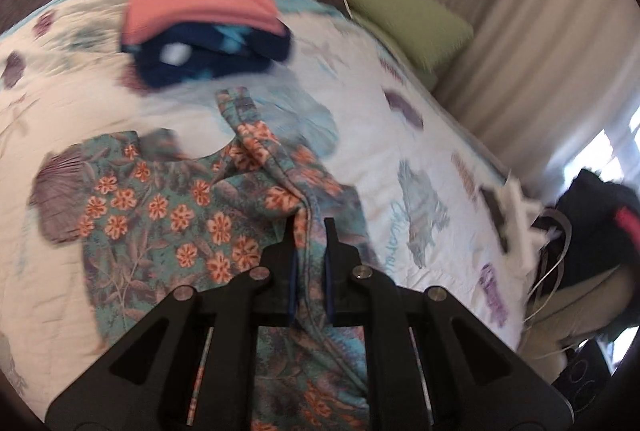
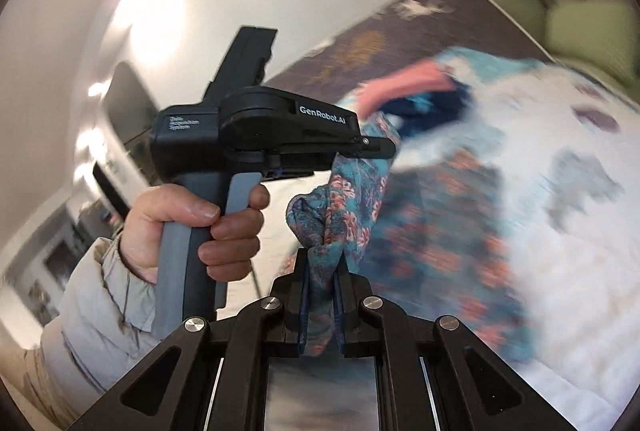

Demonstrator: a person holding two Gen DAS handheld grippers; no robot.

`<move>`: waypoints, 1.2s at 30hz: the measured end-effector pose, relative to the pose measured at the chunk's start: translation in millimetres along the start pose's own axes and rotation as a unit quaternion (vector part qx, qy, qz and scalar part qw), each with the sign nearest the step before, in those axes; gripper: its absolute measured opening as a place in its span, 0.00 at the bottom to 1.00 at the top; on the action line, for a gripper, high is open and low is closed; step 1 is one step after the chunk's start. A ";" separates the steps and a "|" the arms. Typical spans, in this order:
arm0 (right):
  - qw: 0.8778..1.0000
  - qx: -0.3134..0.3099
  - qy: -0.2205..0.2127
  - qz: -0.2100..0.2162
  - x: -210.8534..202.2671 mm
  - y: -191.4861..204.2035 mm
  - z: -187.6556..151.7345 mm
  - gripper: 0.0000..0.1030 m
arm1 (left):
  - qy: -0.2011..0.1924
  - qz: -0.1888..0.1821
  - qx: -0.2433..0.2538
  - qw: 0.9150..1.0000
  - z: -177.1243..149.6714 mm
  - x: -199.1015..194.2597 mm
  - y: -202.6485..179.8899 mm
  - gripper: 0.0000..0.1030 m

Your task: Fold small clothes

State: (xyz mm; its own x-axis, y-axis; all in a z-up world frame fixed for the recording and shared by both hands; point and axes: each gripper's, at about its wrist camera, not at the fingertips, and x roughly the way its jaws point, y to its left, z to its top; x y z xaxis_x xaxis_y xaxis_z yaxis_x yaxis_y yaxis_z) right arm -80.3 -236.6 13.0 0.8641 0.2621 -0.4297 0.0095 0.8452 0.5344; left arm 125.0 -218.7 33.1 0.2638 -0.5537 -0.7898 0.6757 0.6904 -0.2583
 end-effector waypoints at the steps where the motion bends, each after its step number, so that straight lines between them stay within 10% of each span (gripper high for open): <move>1: 1.000 0.012 0.002 -0.004 -0.6 -10.3 -0.7 0.09 | 0.011 0.014 0.015 1.000 -1.2 12.9 -10.5 0.11; 11: 0.998 0.051 0.023 -0.032 -5.4 -51.1 -14.0 0.09 | 0.003 0.018 0.054 0.998 -8.4 11.2 -35.6 0.25; 16: 0.997 0.064 0.027 -0.030 -8.3 -65.8 -15.1 0.09 | -0.058 0.028 0.056 0.996 -28.2 -44.3 -27.7 0.53; 25: 0.995 0.087 0.036 -0.034 -22.8 -81.4 -26.0 0.09 | -0.081 0.165 0.032 0.983 -124.2 -83.2 25.0 0.54; 36: 0.991 0.111 0.068 -0.013 -13.1 -78.5 -17.7 0.39 | -0.051 0.127 0.005 0.991 -203.0 -89.5 39.1 0.60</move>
State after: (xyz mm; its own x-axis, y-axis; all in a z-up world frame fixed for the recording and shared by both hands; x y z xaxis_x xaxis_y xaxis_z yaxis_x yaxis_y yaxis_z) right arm -101.2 -298.1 -36.3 0.7862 0.3155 -0.5314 0.1540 0.7327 0.6629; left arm -11.9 -47.6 -19.2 0.4945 -0.4077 -0.7676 0.5852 0.8092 -0.0528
